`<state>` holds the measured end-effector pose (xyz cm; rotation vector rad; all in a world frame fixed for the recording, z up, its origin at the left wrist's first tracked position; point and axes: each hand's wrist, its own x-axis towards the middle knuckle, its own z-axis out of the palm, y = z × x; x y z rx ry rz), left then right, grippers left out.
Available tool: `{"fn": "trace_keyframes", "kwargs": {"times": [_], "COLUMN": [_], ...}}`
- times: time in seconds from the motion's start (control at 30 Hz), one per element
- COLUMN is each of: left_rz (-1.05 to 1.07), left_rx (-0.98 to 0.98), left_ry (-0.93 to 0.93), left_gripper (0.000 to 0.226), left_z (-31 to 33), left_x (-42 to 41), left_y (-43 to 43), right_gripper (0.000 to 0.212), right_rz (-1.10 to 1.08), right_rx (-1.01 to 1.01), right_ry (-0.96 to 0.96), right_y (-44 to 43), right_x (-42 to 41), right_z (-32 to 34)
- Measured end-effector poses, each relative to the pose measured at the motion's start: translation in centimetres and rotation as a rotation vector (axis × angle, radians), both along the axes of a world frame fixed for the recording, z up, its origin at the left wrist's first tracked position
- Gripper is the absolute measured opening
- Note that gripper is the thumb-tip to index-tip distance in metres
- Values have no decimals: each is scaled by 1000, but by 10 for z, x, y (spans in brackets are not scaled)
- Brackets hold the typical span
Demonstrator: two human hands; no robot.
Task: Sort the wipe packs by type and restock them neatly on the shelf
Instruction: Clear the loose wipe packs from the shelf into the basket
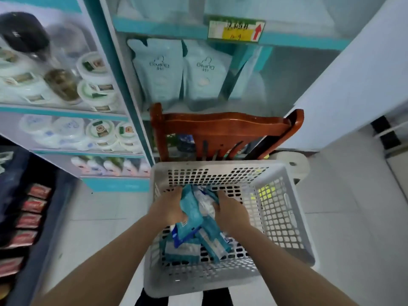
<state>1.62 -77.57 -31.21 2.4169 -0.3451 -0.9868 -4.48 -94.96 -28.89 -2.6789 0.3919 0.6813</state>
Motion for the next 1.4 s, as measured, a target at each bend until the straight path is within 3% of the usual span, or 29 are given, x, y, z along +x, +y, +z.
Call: {"fn": "trace_keyframes", "kwargs": {"times": [0.17,0.33,0.4,0.47,0.53,0.67,0.9,1.13,1.4], "left_rz": [-13,144,153,-25,-170,-187,-174,-174,163], "left_rx": [198,219,284,445,529,579,538,494,401], "left_ry": [70,40,-71,-155,-131,-28,41,-46,-55], "left_gripper": [74,87,90,87,83,88,95,59,51], "left_z": [-63,-134,-161,-184,-207,-238,-237,-203,-115], "left_x": [-22,-34,-40,-49,-62,-80,-71,-72,-100], "left_y": [-22,-26,-25,-25,-24,-22,-21,-18,-17], "right_gripper": [29,29,35,58,77,66,68,63,64], "right_rz": [94,102,-9,-75,43,424,448,413,572], "right_rx": [100,181,264,307,198,12,22,34,5], "right_ry": [150,246,267,250,213,238,328,254,143], "right_y": [-17,-28,-30,-28,-27,-21,-19,-19,-29], "right_x": [-8,-13,-12,-12,-14,-22,-14,-19,-33], "right_z": [-70,-136,-164,-191,-214,-252,-268,-227,-147]}}
